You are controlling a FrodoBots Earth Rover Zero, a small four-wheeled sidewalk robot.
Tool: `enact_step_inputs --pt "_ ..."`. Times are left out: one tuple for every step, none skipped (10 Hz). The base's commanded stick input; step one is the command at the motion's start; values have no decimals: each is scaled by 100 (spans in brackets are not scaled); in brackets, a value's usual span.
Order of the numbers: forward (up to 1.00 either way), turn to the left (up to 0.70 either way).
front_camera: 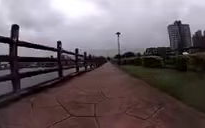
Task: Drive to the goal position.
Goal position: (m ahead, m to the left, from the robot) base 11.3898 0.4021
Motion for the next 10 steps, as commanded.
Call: enact_step_inputs --pt "100 0" --pt "100 0" --pt "100 0" --pt "100 0" --pt "100 0" --pt "100 0" --pt "100 0" --pt "100 0" --pt "100 0" --pt "100 0"
